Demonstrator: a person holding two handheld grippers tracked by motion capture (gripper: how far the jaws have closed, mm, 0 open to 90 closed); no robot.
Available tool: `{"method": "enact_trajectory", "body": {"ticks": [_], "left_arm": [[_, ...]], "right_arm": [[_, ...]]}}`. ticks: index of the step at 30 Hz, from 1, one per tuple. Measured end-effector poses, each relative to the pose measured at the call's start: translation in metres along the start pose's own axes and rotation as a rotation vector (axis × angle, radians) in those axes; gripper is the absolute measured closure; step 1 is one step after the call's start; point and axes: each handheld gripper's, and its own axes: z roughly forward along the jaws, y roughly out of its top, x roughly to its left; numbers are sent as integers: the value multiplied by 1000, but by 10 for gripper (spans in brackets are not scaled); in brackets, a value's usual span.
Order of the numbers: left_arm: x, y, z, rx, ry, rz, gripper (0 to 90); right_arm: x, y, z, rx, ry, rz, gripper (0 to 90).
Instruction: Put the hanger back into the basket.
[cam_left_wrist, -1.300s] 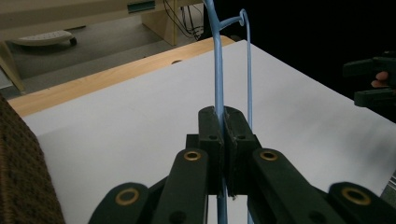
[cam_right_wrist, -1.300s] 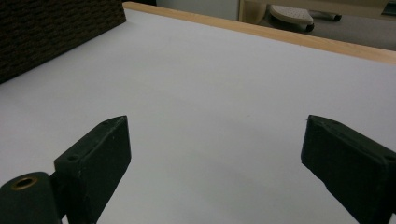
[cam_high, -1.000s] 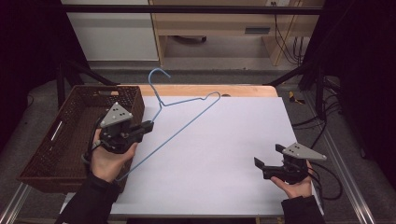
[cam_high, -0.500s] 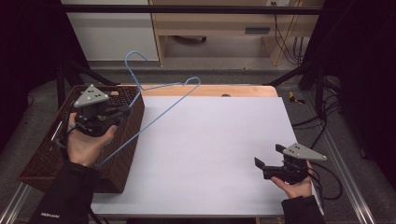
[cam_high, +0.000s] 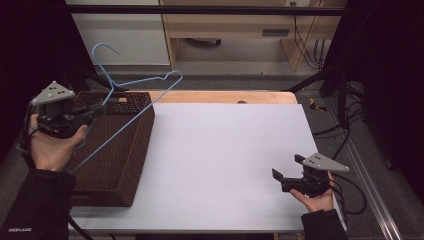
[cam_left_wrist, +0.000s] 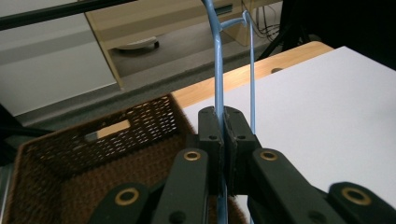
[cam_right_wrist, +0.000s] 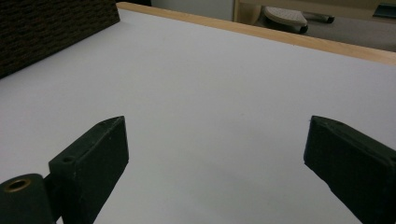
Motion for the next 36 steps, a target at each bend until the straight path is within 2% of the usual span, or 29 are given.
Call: {"method": "enact_trajectory", "body": {"ticks": [11, 15, 19, 23, 32, 36], "left_arm": [[45, -31, -5, 42, 78, -31, 871], [60, -43, -7, 45, 95, -46, 871], [71, -55, -9, 35, 115, -43, 871], [77, -61, -8, 44, 123, -47, 871], [87, -79, 5, 96, 136, -30, 871], [90, -87, 9, 105, 142, -24, 871]], "right_arm": [[0, 0, 1, 6, 2, -6, 68], [0, 0, 1, 6, 0, -5, 68], [1, 0, 1, 8, -1, -6, 67], [0, 0, 2, 7, 0, -7, 66], [0, 0, 1, 3, 2, -11, 60], [0, 0, 1, 7, 0, -10, 59]]}}
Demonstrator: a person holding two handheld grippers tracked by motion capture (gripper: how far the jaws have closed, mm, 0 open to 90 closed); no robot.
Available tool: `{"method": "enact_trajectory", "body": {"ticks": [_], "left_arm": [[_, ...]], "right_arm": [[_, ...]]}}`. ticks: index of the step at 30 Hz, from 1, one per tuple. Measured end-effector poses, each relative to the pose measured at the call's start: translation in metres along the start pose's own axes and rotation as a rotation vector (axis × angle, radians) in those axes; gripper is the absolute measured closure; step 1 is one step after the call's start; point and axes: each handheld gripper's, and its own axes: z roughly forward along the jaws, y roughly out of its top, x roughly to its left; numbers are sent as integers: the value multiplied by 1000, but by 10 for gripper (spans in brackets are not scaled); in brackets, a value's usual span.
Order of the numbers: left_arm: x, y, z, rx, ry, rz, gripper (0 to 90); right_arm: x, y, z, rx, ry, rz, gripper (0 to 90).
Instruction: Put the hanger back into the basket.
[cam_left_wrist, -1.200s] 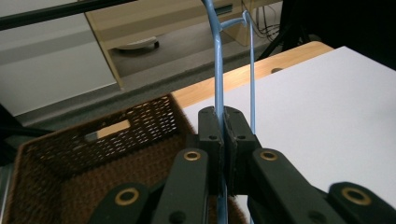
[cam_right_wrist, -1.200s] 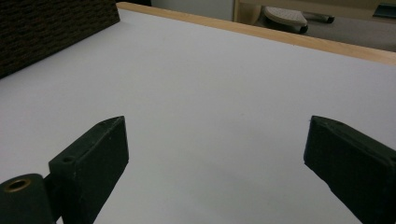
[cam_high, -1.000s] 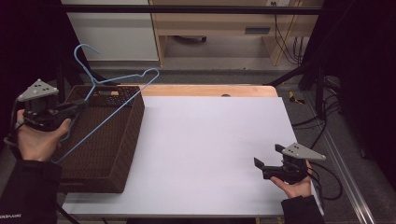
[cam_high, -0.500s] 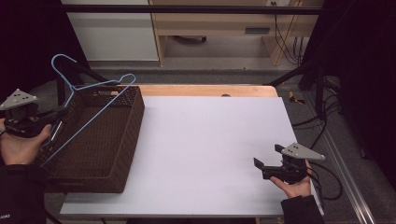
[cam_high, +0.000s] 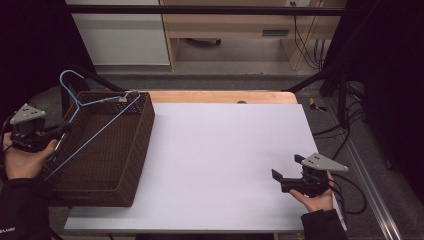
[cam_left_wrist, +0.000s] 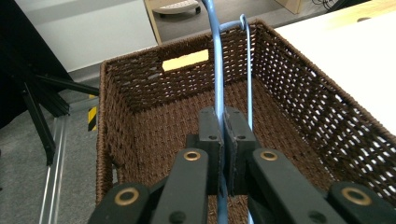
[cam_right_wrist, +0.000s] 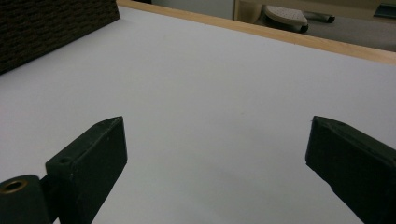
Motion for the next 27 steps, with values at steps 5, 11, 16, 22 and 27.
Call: {"method": "enact_trajectory", "body": {"ticks": [5, 11, 16, 22, 27], "left_arm": [[-2, -6, 7, 1, -7, 1, 871], [-9, -13, 22, 19, -28, 22, 871], [-14, -20, 34, 41, -41, 33, 871], [-18, -28, 45, 72, -38, 27, 869], [-16, -36, 52, 163, -71, 4, 865]], "right_arm": [[0, 0, 0, 0, 3, -2, 60], [0, 0, 1, 1, 1, -1, 60], [0, 0, 1, 1, 1, -1, 60], [1, 0, 1, 3, 3, 1, 60], [1, 0, 1, 2, 1, -2, 60]]}}
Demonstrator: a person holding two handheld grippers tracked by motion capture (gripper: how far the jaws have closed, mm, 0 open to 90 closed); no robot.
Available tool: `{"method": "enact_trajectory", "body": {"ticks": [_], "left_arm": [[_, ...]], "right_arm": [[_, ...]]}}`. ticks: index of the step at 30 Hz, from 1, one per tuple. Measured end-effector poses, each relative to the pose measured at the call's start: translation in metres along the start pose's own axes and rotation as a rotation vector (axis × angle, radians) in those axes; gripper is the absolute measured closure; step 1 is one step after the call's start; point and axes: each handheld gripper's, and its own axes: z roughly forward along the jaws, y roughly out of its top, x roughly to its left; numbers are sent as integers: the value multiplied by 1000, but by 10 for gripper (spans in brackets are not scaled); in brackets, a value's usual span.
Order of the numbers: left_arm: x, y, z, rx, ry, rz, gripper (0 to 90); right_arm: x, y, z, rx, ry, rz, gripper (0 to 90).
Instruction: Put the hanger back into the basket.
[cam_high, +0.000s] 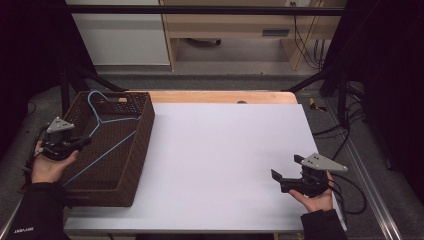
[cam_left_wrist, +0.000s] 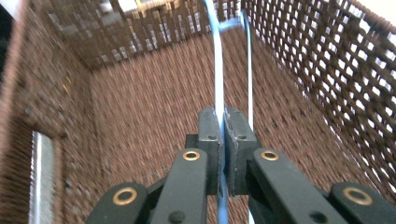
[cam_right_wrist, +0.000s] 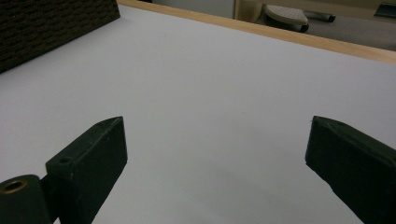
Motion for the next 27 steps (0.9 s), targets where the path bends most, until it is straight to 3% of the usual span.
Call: {"method": "enact_trajectory", "body": {"ticks": [3, 4, 9, 15, 20, 27], "left_arm": [[0, -4, 3, 28, -7, -25, 861], [1, -5, 4, 43, -1, -15, 854], [1, -9, -1, 11, -22, -48, 750], [-10, -7, -27, -130, -65, -91, 576], [-36, -8, -47, -268, -134, -86, 440], [-69, -8, -58, -396, -192, -87, 287]], "right_arm": [[0, 0, 0, 0, 1, 2, 60], [0, 0, 0, 0, 0, 1, 60], [-1, 0, -1, -4, -2, 2, 60], [-1, 1, -2, -10, -3, 4, 59], [-1, 1, -3, -20, -1, 7, 58], [0, 2, -5, -29, 3, 6, 57]]}}
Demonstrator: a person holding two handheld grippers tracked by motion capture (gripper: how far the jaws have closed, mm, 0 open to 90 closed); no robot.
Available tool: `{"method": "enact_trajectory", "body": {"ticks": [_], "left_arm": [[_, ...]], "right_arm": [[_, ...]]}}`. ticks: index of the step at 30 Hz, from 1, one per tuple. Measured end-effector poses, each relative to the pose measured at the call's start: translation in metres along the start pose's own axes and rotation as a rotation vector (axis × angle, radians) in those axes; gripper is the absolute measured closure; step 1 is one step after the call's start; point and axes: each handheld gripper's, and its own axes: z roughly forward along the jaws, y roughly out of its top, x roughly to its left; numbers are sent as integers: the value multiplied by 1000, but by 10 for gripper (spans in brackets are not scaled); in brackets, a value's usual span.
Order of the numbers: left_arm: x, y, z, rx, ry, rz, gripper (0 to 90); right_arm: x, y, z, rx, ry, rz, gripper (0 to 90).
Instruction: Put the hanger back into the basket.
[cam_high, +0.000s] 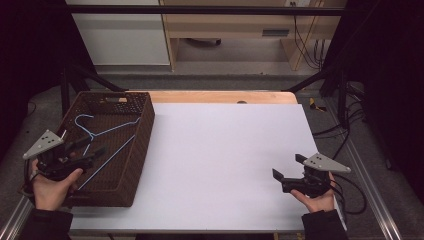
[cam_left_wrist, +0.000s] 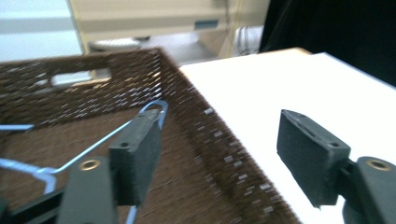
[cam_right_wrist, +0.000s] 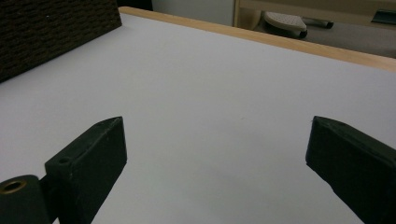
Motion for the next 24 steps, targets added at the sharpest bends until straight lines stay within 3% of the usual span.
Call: {"method": "enact_trajectory", "body": {"ticks": [3, 8, 11, 24], "left_arm": [[-14, -2, 1, -16, -22, 15, 234], [-40, -9, 7, -11, -83, 42, 174], [-53, -16, 13, 6, -96, 51, 140], [-74, -36, 35, 60, -117, 100, 107]], "right_arm": [[0, 0, -1, -7, 0, -2, 56], [-1, 0, -2, -13, 7, -1, 55], [-1, 0, -3, -19, 11, -2, 55], [-1, 0, -5, -43, 24, -5, 55]]}}
